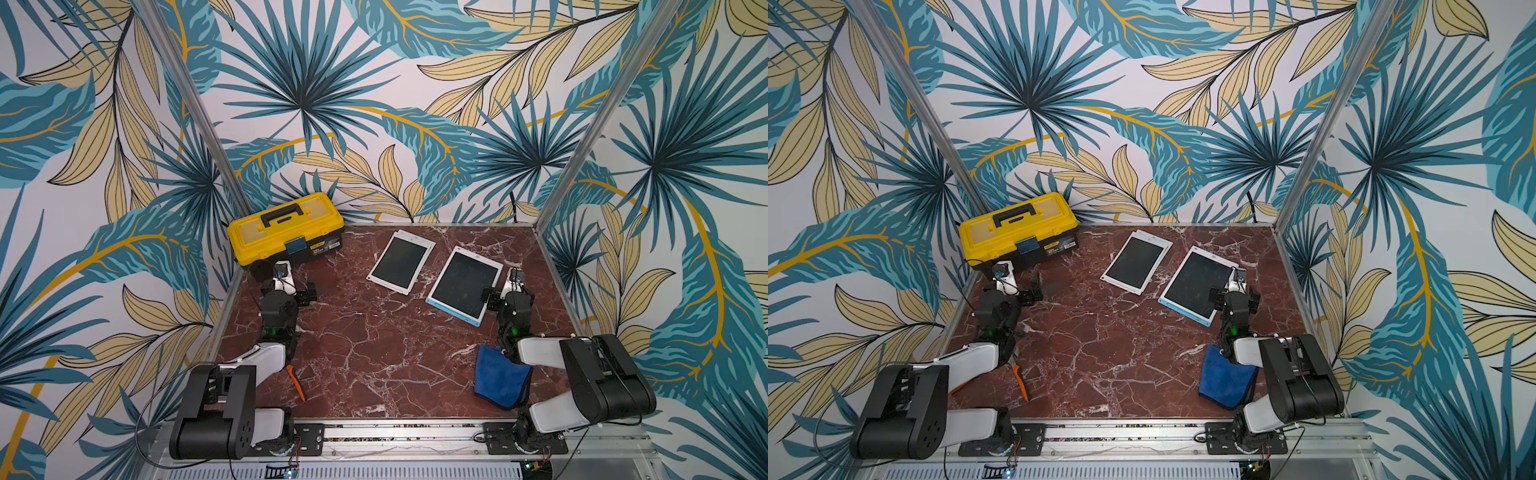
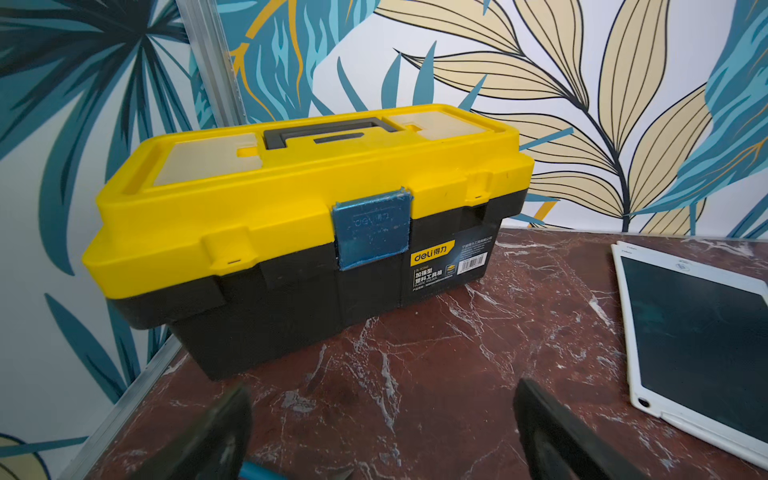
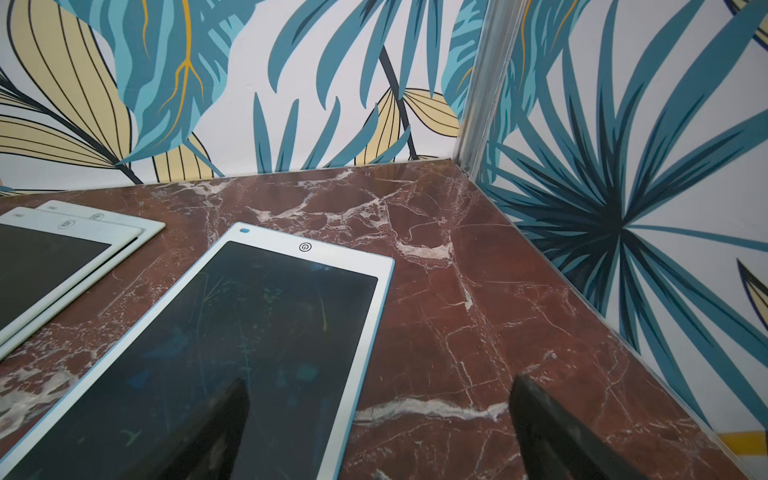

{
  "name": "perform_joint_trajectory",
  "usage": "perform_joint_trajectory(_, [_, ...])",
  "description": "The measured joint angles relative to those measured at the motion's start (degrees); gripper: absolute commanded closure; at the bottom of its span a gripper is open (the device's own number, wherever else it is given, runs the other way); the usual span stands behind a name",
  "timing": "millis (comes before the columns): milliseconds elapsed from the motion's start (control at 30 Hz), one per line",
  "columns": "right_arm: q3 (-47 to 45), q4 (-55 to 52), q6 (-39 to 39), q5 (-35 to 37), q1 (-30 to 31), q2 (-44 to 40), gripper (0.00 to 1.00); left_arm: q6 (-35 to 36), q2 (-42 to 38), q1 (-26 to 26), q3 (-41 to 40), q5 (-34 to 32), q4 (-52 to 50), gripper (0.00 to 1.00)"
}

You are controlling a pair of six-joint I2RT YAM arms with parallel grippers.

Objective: Wipe the drawing tablet
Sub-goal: Reset both arms

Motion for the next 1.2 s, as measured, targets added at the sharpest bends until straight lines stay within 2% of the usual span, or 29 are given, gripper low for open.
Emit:
perform_joint_trajectory(100, [0.00, -0.46, -0.02, -0.98, 0.00, 0.00, 0.01, 0.24, -4.48, 0.07, -5.84, -0.02, 1.03, 0.01])
perform_joint_trajectory(167, [0.00, -0.68, -0.02, -1.51, -0.02, 0.00, 0.01, 0.96, -3.72, 0.17, -6.82, 1.22, 1.11, 0.00])
perform_joint_trajectory(233, [0.00, -0.94, -0.02, -1.92, -0.04, 0.00, 0.01, 1.31, -0.79, 0.24, -6.25, 2.91, 2.19, 0.00])
perform_joint_trajectory(400, [0.00, -1.22, -0.04, -2.71, -0.04, 0.00, 0.01, 1.84, 13.49, 0.52, -0.79, 5.70, 5.95, 0.00])
perform_joint_trajectory(467, [0.00, -1.25, -0.04, -2.78, -0.04, 0.00, 0.01, 1.81, 15.28, 0.81, -0.44, 6.19, 6.19, 0.00])
perform_joint_trajectory(1200, [0.22, -2.97, -0.02, -2.80, -0.15, 0.00, 0.00, 1.81, 16.83, 1.11, 1.70, 6.78, 8.15, 0.00])
